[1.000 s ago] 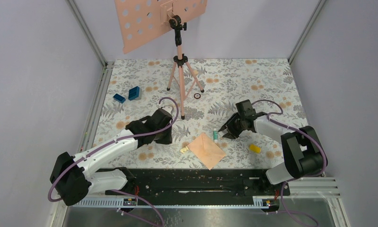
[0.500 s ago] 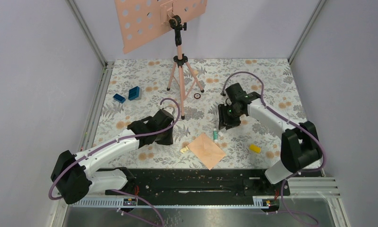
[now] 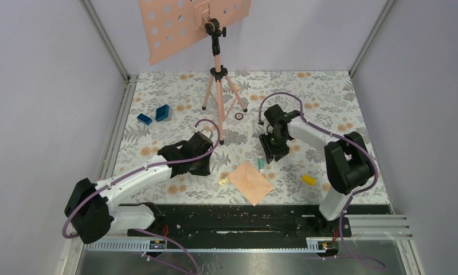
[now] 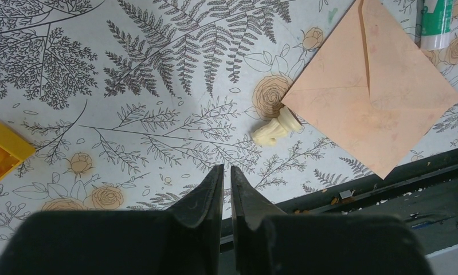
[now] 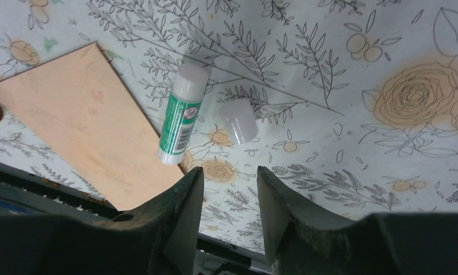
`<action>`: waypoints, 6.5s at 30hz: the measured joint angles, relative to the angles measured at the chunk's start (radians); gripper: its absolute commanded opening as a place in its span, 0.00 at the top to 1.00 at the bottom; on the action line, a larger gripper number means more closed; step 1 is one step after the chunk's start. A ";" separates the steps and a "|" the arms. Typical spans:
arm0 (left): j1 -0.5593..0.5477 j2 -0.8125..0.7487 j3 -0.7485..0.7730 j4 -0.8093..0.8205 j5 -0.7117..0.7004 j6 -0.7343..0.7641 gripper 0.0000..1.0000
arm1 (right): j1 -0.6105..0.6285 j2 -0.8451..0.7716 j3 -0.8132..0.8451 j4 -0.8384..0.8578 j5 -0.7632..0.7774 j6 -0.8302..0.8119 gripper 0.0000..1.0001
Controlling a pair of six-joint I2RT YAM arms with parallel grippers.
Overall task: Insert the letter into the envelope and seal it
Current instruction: Adjust the solid glue cap at the center of the board, then pick up the solid glue from the center of the board, then close the solid glue cap on the solid glue.
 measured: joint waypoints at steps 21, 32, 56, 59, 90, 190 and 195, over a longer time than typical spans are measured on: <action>-0.001 0.040 0.031 0.000 0.000 -0.003 0.90 | 0.014 0.168 0.093 0.029 0.073 -0.091 0.57; -0.002 0.040 0.031 0.000 -0.002 -0.003 0.90 | 0.014 0.201 0.114 0.039 0.092 -0.092 0.71; -0.251 0.566 0.546 0.002 0.148 -0.142 0.64 | -0.388 -0.267 -0.387 0.345 -0.064 0.327 0.77; -0.251 0.708 0.639 -0.012 0.143 -0.169 0.63 | -0.408 -0.310 -0.436 0.368 -0.085 0.357 0.77; -0.201 1.005 0.918 -0.121 0.037 -0.219 1.00 | -0.421 -0.520 -0.518 0.418 -0.151 0.418 0.77; -0.006 0.256 0.378 0.787 0.886 -0.160 1.00 | -0.312 -0.831 -0.294 0.873 -0.648 0.861 0.80; -0.005 0.256 0.378 0.787 0.886 -0.164 1.00 | -0.312 -0.831 -0.295 0.863 -0.648 0.855 0.79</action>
